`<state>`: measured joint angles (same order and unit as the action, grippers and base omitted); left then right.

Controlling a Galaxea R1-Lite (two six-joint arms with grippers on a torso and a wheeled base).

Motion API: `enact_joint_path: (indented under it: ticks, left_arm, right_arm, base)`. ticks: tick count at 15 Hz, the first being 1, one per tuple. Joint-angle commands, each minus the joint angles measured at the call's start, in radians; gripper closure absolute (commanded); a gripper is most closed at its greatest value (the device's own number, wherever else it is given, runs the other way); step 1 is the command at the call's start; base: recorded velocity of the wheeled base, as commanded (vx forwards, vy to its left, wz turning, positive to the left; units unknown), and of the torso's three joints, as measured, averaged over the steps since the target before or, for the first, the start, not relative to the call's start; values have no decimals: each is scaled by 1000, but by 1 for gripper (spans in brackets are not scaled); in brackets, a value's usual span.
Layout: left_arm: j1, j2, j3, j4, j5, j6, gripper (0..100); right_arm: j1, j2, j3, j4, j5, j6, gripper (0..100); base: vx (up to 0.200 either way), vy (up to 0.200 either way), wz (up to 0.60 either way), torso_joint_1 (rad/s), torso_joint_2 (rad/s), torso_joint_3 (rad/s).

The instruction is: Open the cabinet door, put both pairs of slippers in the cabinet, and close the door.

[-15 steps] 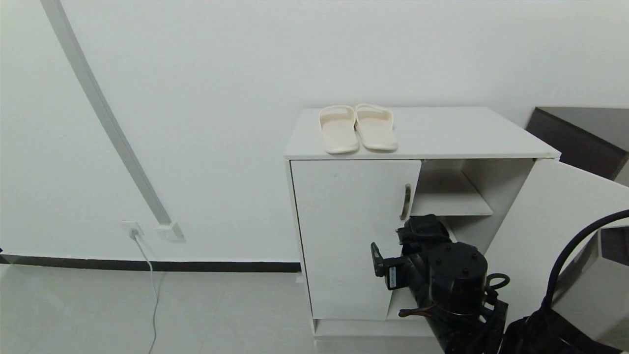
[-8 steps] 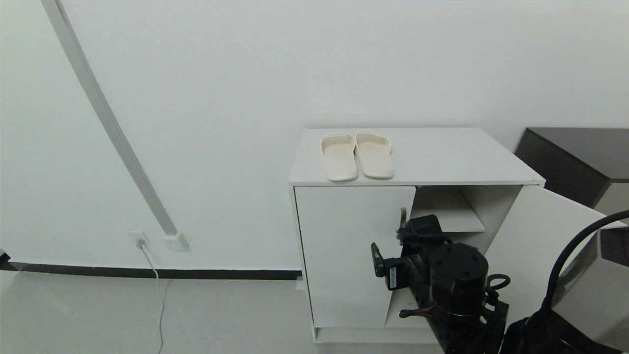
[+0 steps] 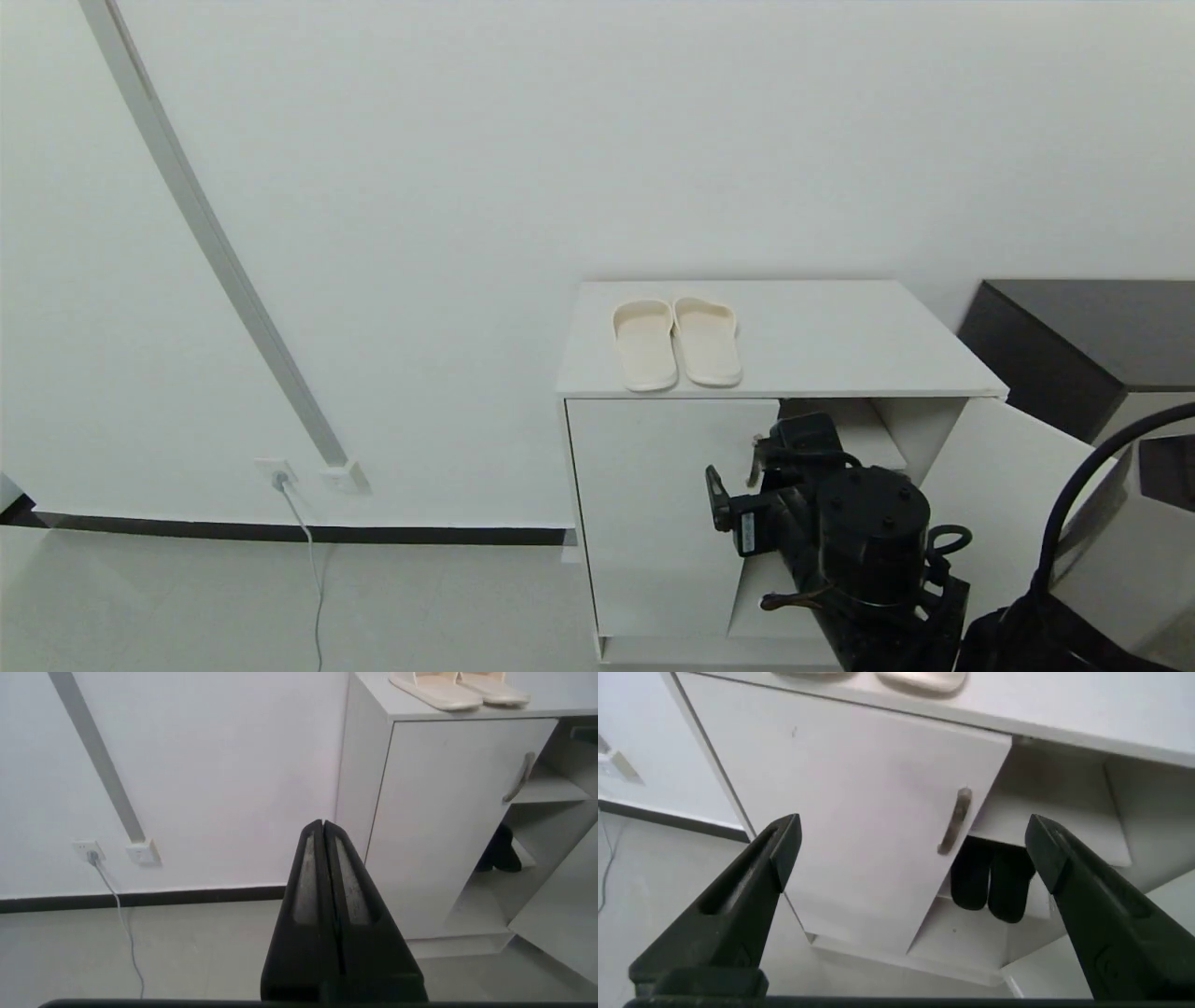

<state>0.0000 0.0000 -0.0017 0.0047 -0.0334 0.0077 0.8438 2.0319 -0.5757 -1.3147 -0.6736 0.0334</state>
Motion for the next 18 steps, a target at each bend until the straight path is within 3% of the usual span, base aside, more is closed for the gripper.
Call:
enact_joint_path:
  ticks: [1,5,7,10,12,14,18]
  left_arm:
    - [0,2,0,0,0,0,100]
    - [0,2,0,0,0,0,100]
    - [0,2,0,0,0,2,100]
    - [0,2,0,0,0,2,100]
    - [0,2,0,0,0,2,100]
    - [0,2,0,0,0,2,100]
    - [0,2,0,0,0,2,100]
  right_arm:
    - [4,10,1,-9,6,-6,0]
    - [0,56,-47,-61,80,-4,0]
    - [-34,25,-190,109,80,3,0]
    - [-28,-53,-421,520,86,131,0]
    - [-19,-78,-546,710,91,194,0]
    - [-9,-88,-582,775,91,223,0]
    - [-6,-85,-564,772,92,227,0]
  base:
    - [0,0,0,183,-413,-227]
    - [0,0,0,171,-380,-209]
    - [0,0,0,122,-249,-134]
    - [0,0,0,9,-17,-11]
    - [0,0,0,0,0,0]
    - [0,0,0,0,0,0]
    - [0,0,0,0,0,0]
